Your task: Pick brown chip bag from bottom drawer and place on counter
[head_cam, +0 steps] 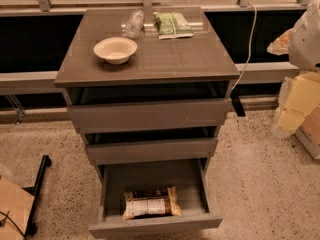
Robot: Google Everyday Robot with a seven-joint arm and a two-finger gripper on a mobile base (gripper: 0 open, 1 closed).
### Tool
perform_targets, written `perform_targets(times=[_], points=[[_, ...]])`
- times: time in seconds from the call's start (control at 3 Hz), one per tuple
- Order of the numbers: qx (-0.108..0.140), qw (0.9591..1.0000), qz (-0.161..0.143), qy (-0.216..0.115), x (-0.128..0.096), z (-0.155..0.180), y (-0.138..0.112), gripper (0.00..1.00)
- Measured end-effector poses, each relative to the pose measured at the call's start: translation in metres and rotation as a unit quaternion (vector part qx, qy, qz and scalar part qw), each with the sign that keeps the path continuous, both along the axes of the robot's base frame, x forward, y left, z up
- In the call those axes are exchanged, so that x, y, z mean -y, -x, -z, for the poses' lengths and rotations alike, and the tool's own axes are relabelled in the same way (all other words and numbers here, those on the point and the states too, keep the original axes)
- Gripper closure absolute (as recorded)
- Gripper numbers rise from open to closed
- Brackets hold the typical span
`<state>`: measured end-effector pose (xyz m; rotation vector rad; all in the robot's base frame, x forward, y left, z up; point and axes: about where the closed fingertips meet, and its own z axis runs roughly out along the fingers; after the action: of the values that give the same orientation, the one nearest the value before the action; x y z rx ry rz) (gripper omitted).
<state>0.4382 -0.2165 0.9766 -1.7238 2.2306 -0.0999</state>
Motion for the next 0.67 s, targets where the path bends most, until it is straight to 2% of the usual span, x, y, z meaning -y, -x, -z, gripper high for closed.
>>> perform_targets(times=[0.67], points=[[0.009,0.9999,0.001,-0.009,-0.0010,0.0042,-0.0027,0.00]])
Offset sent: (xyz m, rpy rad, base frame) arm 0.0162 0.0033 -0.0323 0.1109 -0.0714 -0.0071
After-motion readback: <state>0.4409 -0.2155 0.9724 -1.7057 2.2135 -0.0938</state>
